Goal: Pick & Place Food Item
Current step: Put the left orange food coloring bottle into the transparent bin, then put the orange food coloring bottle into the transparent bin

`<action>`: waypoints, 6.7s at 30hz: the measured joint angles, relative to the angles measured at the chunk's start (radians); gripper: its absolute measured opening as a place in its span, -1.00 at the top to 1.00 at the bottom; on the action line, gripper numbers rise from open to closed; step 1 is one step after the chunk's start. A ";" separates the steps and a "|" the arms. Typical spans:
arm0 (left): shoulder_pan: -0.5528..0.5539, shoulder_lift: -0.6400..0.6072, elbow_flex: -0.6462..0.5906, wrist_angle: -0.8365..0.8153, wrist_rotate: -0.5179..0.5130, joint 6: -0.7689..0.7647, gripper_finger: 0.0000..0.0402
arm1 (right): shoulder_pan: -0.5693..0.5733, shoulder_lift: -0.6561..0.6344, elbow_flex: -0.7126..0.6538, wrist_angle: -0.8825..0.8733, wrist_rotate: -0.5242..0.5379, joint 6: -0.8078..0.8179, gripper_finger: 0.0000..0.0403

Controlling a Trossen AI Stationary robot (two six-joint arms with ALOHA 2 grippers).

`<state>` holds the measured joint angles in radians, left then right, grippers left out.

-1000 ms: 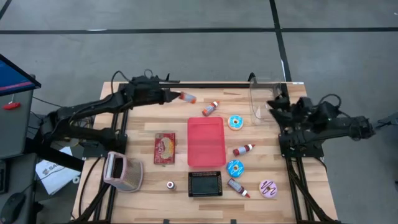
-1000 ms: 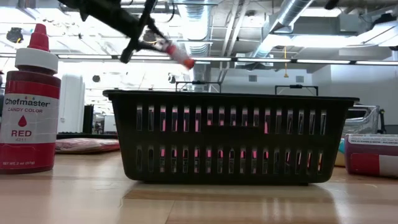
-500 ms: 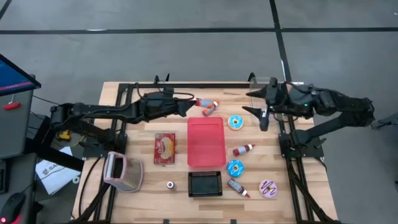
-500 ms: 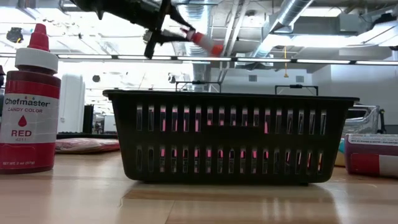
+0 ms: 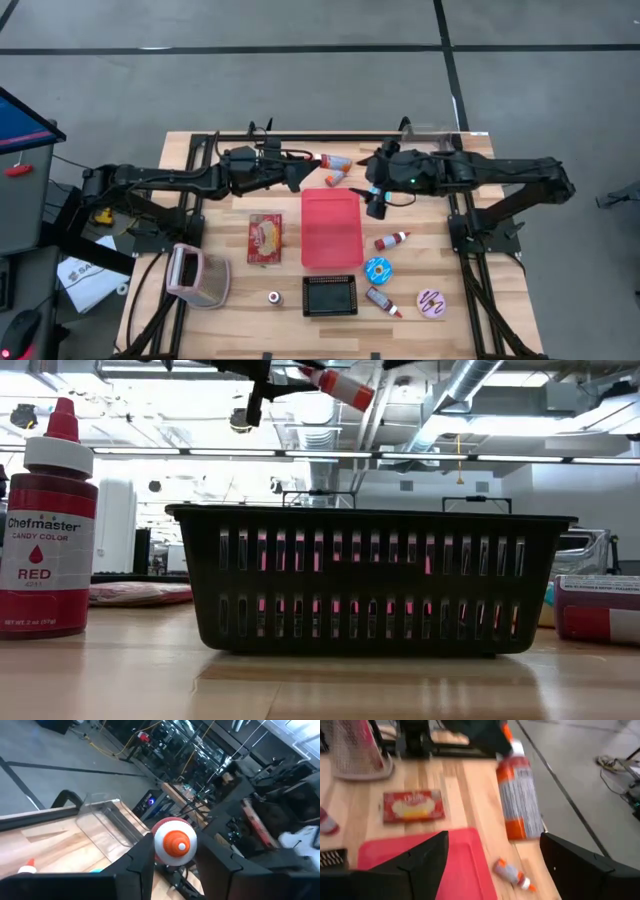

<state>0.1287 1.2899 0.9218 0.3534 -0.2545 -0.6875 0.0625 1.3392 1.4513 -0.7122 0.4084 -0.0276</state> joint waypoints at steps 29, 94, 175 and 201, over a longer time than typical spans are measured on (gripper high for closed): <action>-0.006 0.000 0.005 -0.016 0.097 -0.025 0.46 | -0.084 0.248 0.177 -0.008 -0.045 -0.138 -0.43; 0.117 -0.352 -0.150 -0.389 0.023 0.100 0.02 | -0.883 -0.137 -0.538 -0.254 -0.146 0.528 0.39; 0.239 0.832 0.650 -0.809 0.149 0.418 -0.19 | -0.435 -0.582 -0.554 -0.160 -0.137 0.760 0.02; 0.317 0.862 0.651 -0.859 0.199 0.365 0.67 | -0.435 -0.582 -0.554 -0.161 -0.137 0.753 0.04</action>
<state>0.4456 2.1516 1.5725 -0.5054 -0.0558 -0.3227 -0.3725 0.7570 0.8978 -0.8730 0.2710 0.7258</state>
